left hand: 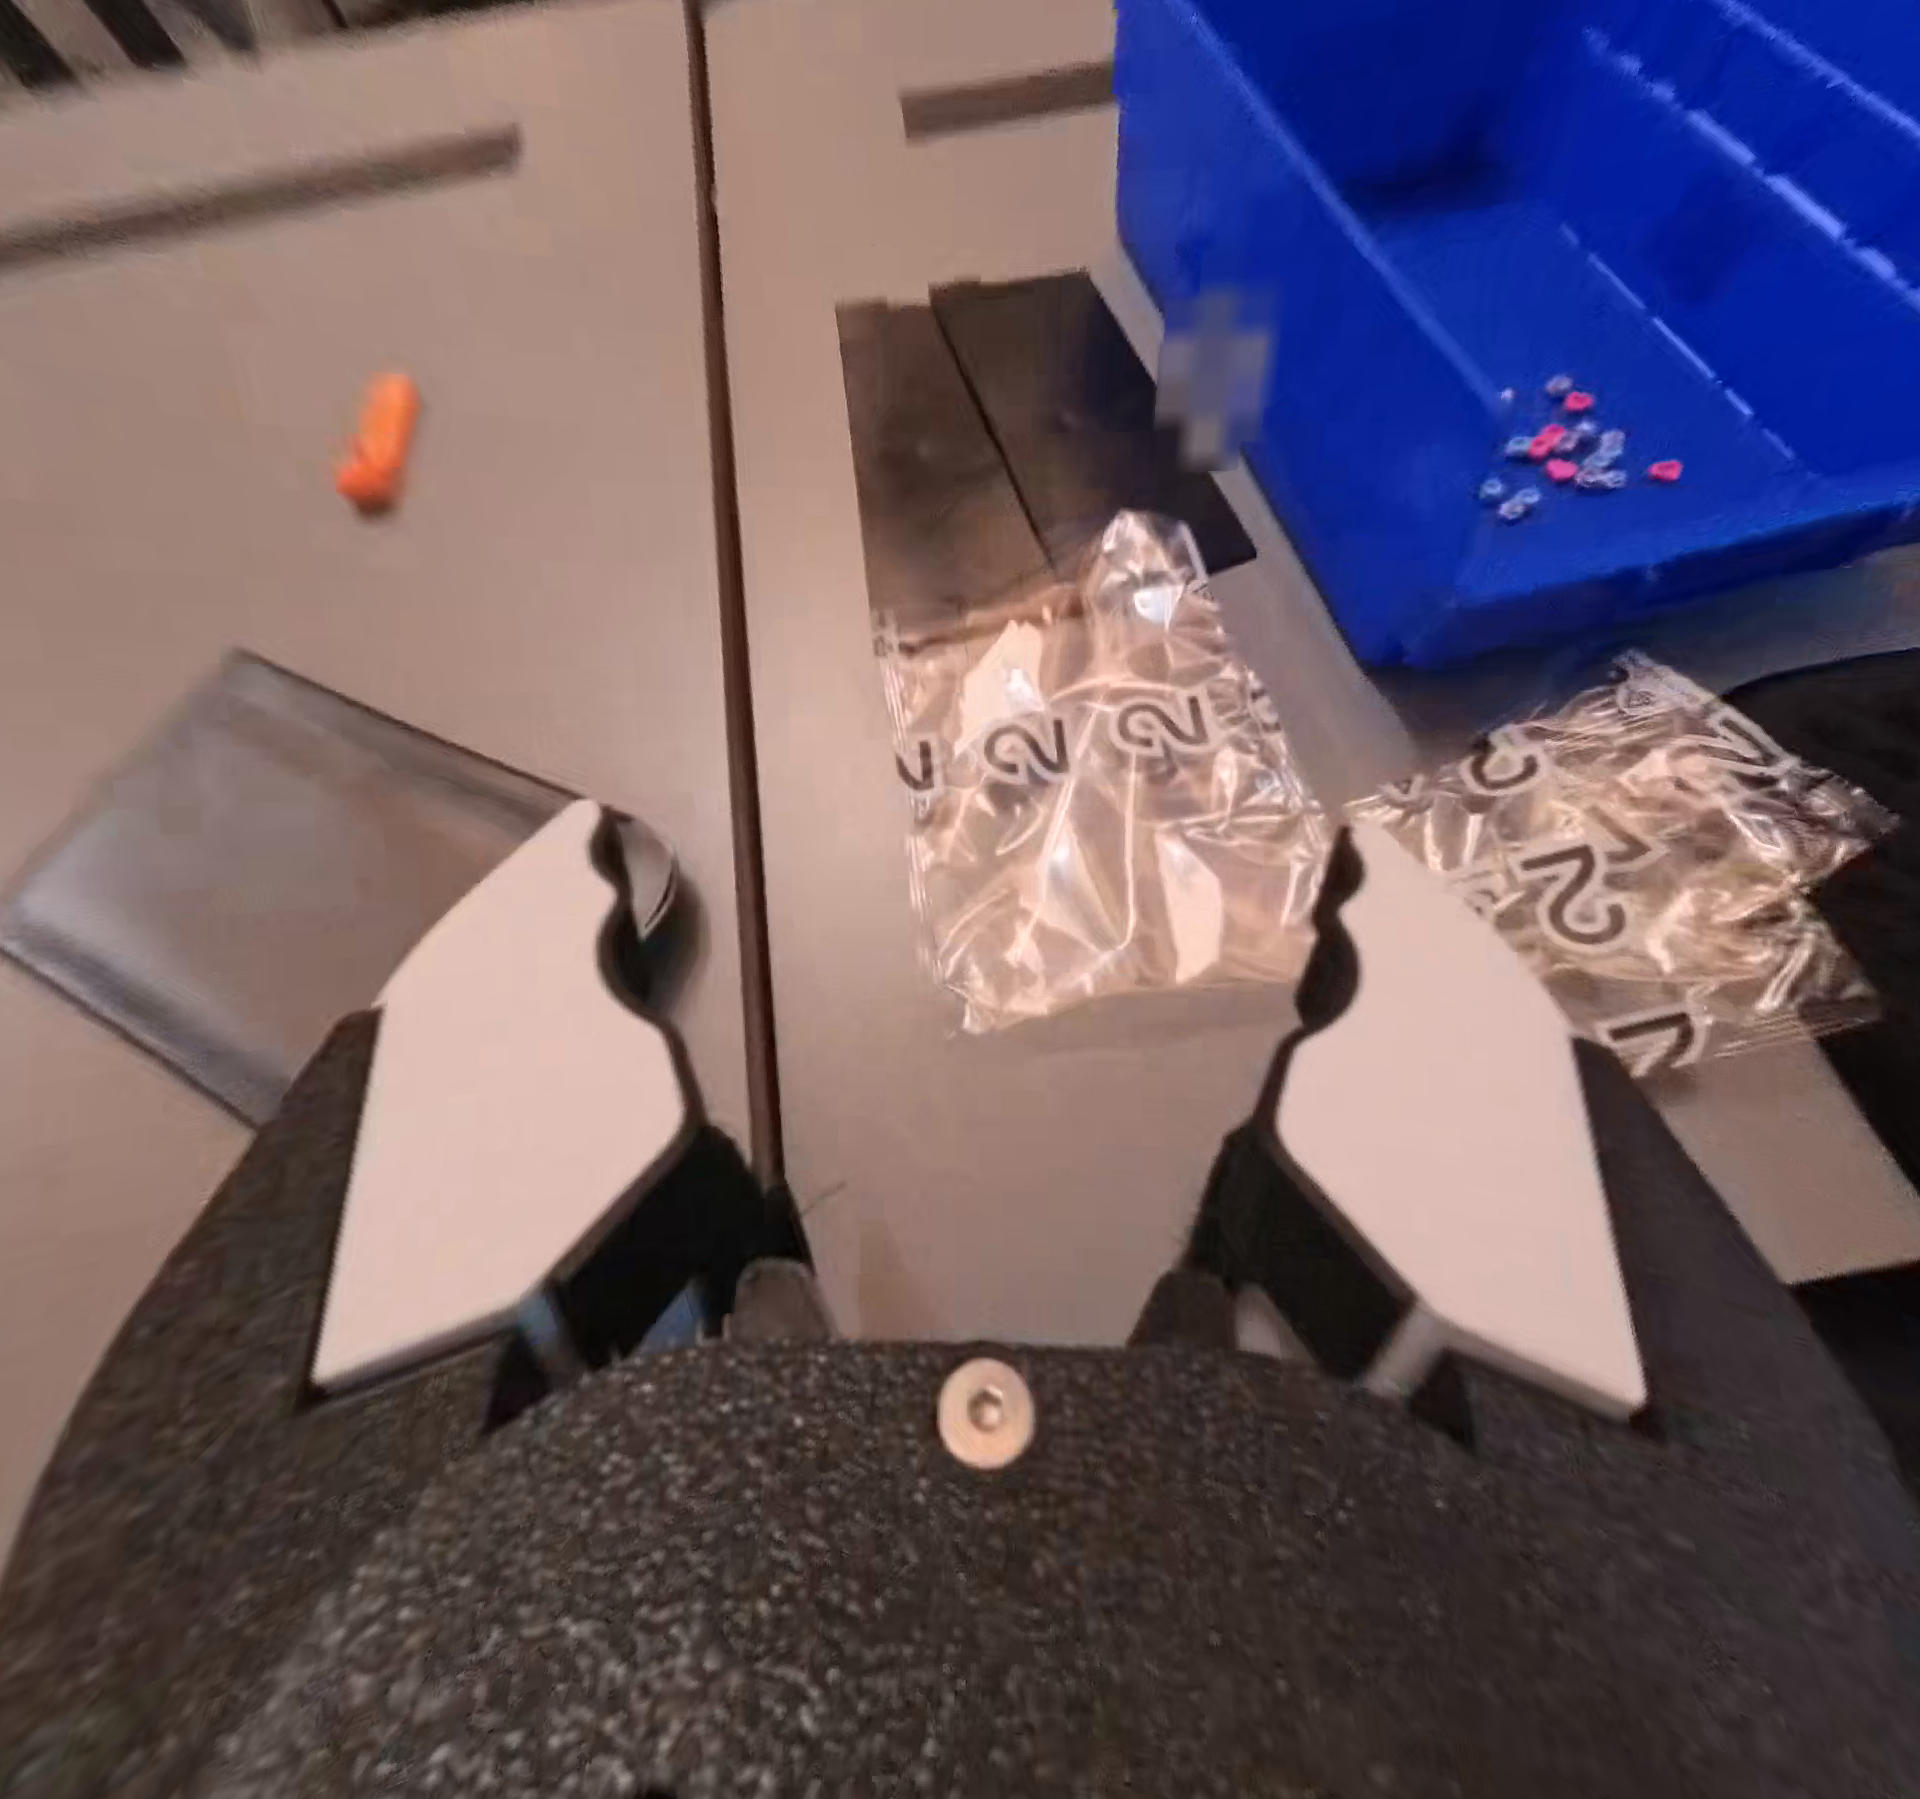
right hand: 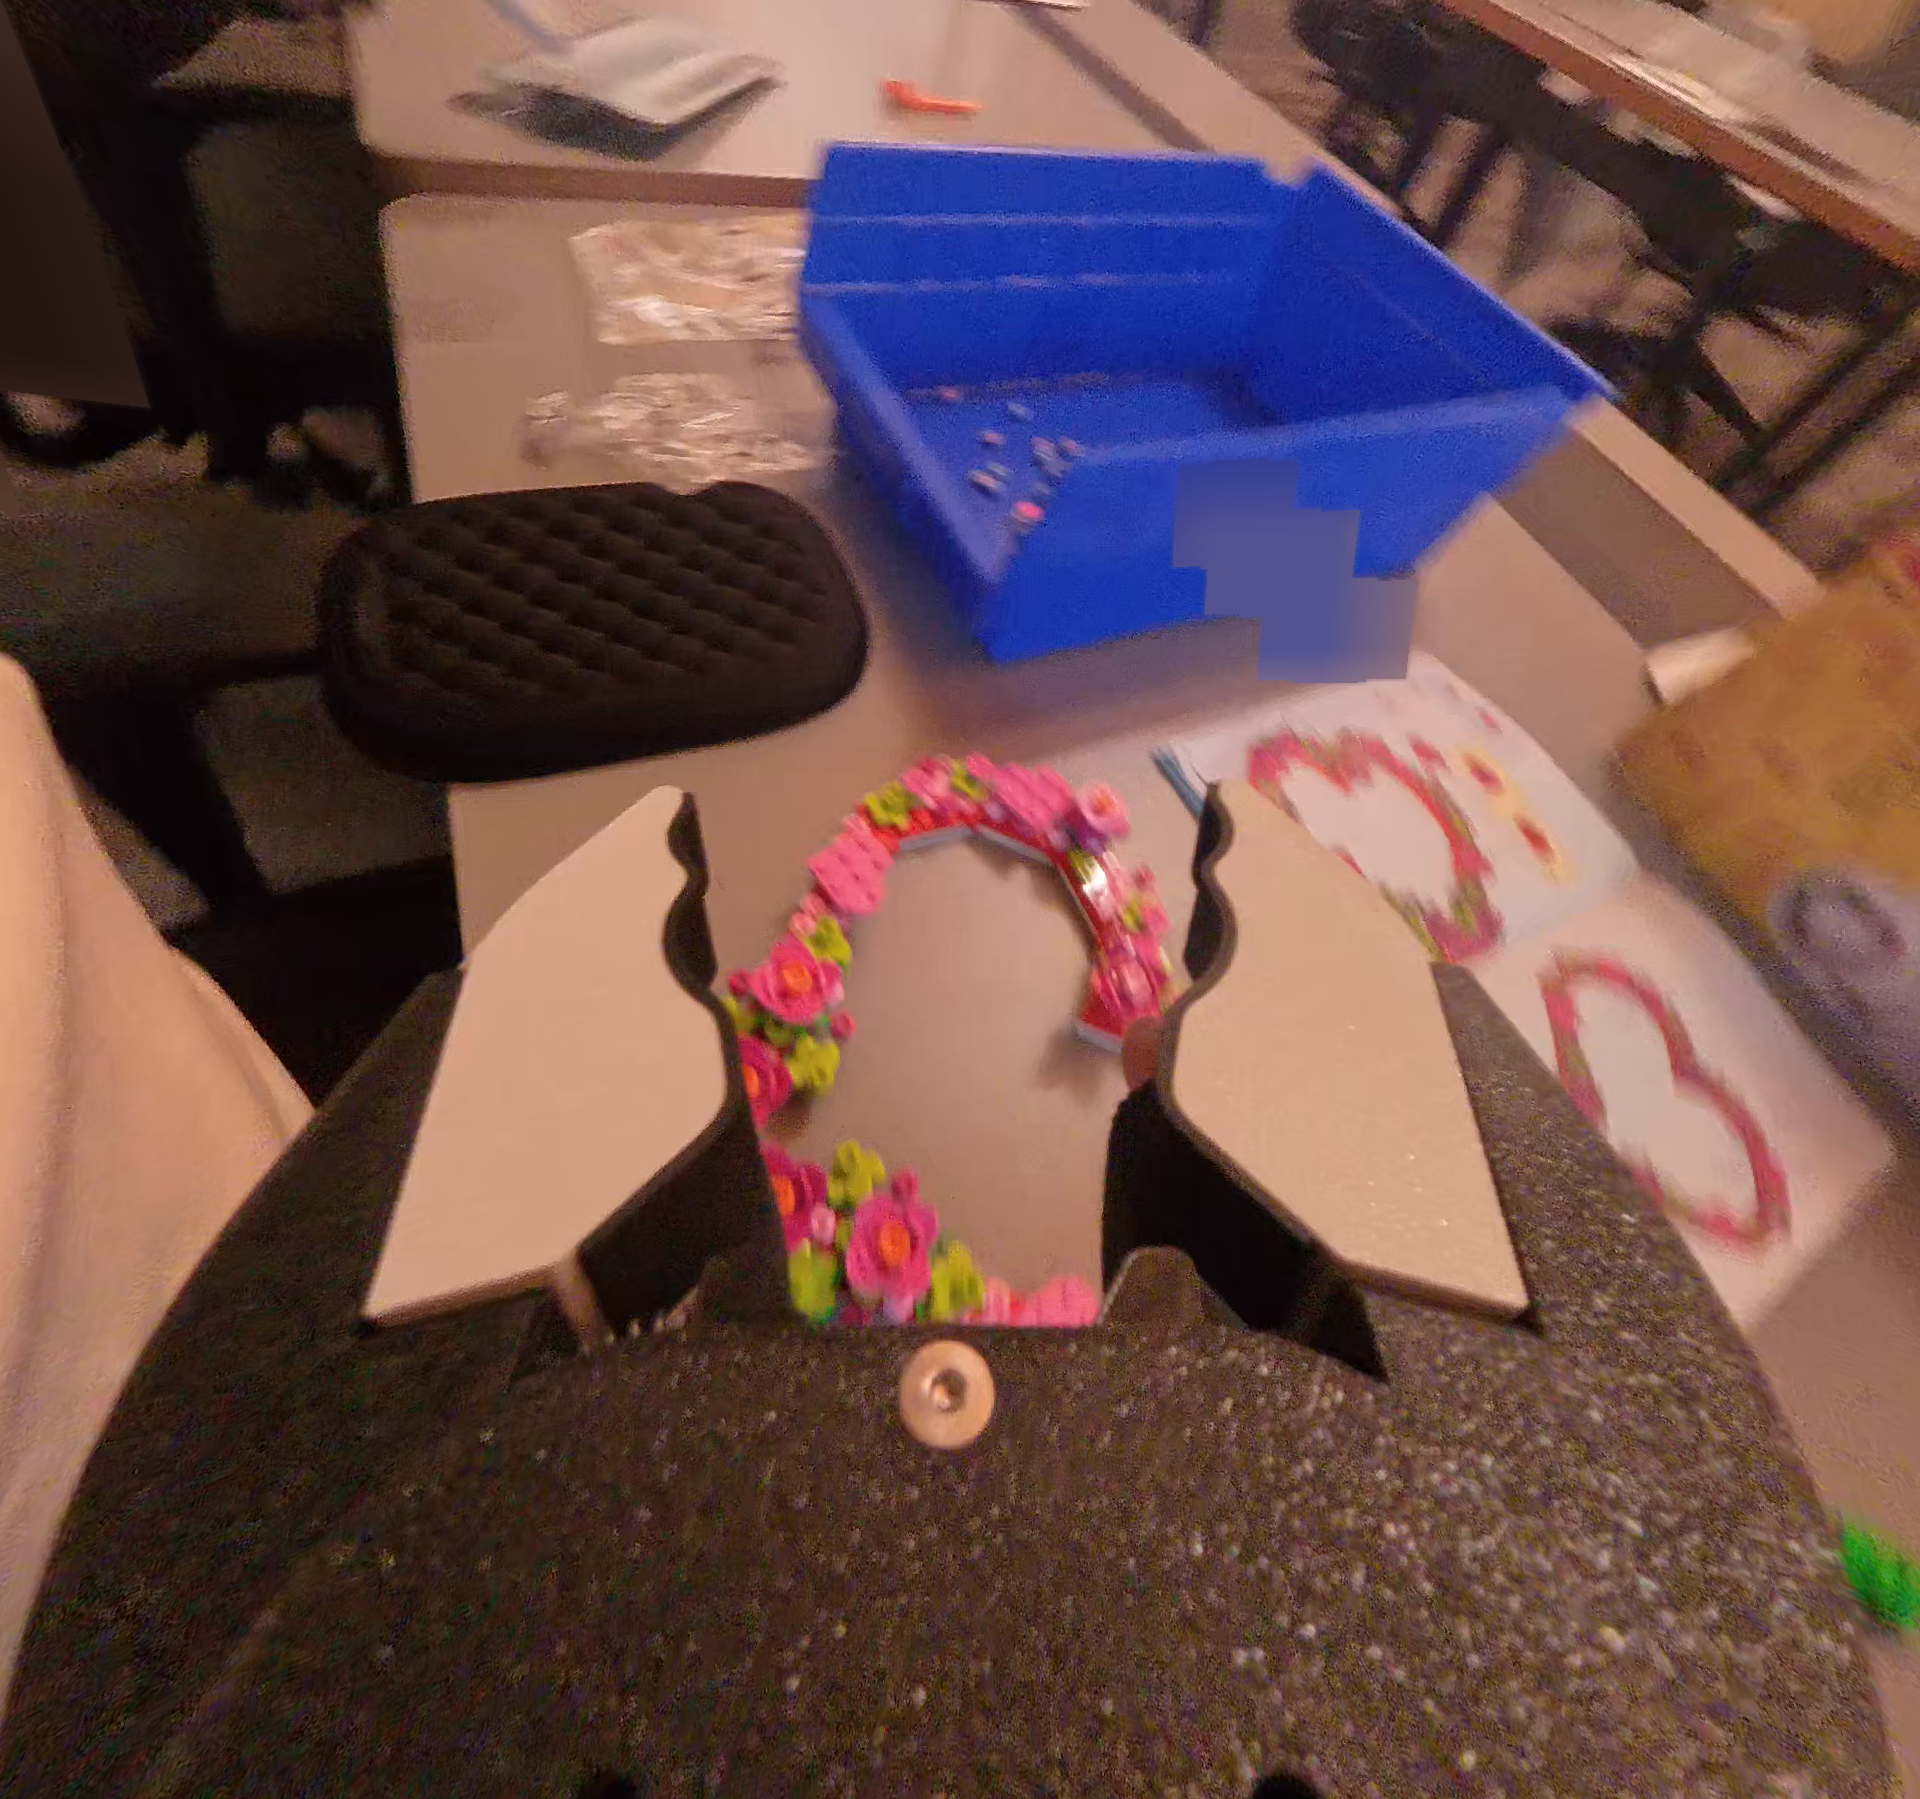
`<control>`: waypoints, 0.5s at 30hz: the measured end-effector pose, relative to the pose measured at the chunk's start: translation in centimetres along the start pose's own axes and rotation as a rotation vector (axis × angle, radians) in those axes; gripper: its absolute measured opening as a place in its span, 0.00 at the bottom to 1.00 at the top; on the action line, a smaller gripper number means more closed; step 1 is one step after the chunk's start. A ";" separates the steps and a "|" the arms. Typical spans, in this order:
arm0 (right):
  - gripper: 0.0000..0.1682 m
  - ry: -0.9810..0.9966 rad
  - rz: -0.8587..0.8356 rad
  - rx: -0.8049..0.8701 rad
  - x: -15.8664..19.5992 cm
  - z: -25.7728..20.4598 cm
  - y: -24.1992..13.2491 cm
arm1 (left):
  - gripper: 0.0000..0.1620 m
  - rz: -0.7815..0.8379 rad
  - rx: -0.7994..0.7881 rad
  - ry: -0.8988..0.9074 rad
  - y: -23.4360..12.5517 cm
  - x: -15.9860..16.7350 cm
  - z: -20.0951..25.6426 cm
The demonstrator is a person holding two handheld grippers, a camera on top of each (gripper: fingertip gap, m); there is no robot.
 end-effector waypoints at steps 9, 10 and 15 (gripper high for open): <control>0.34 -0.826 0.042 -0.437 -6.3 -10.5 17.3 | 0.69 0.540 -0.024 0.226 -3.7 -0.5 10.3; 0.33 -0.925 0.037 -0.440 -6.2 -11.3 18.9 | 0.66 0.551 -0.010 0.209 -4.2 -0.2 10.7; 0.25 -1.169 0.055 -0.429 -5.7 -13.9 23.1 | 0.63 0.623 0.045 0.154 -6.8 1.1 11.0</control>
Point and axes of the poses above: each gripper's, where its closed fingertips meet, y out along the fingers, x out of its underside, z = x × y across the jaws, the point moved 7 cm from there along -y, back along the fingers, and after that the axes turned 5 degrees about x, right-handed, at the moved point
